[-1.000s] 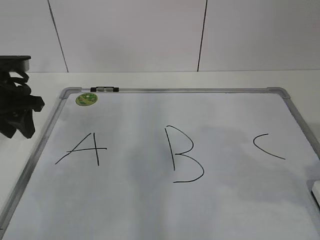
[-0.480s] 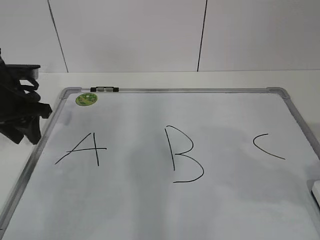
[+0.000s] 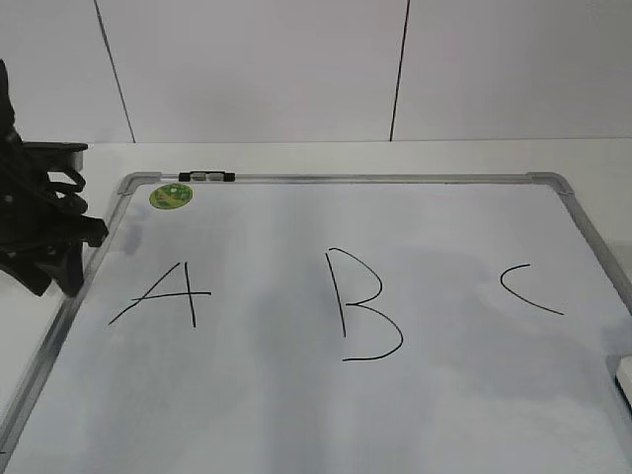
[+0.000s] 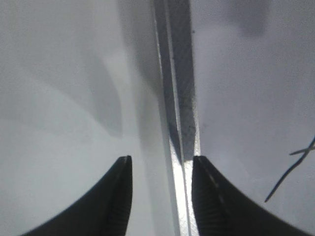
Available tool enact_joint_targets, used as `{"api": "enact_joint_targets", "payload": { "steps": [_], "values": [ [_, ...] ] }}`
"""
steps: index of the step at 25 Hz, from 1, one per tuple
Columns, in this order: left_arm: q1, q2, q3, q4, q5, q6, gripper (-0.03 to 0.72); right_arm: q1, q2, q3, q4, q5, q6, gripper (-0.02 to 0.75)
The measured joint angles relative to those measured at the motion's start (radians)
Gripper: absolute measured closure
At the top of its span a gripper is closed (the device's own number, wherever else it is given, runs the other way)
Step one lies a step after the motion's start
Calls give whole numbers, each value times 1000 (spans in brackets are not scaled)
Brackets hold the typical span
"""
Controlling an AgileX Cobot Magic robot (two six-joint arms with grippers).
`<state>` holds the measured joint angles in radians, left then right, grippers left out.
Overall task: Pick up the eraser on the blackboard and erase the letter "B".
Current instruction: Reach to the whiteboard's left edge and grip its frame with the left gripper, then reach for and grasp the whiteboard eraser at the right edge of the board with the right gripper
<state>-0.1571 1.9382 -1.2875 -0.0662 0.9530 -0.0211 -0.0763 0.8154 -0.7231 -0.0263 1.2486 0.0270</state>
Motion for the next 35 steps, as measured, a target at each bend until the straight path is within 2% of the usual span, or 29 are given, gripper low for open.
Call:
{"api": "enact_joint_targets", "payload": {
  "steps": [4, 10, 19, 35],
  "values": [
    [0, 24, 0, 0, 0, 0, 396, 0, 0, 0, 0, 0, 0, 190],
    [0, 34, -2, 0, 0, 0, 453, 0, 0, 0, 0, 0, 0, 190],
    [-2, 34, -4, -19, 0, -5, 652, 0, 0, 0, 0, 0, 0, 190],
    [2, 35, -6, 8, 10, -17, 660, 0, 0, 0, 0, 0, 0, 190]
  ]
}}
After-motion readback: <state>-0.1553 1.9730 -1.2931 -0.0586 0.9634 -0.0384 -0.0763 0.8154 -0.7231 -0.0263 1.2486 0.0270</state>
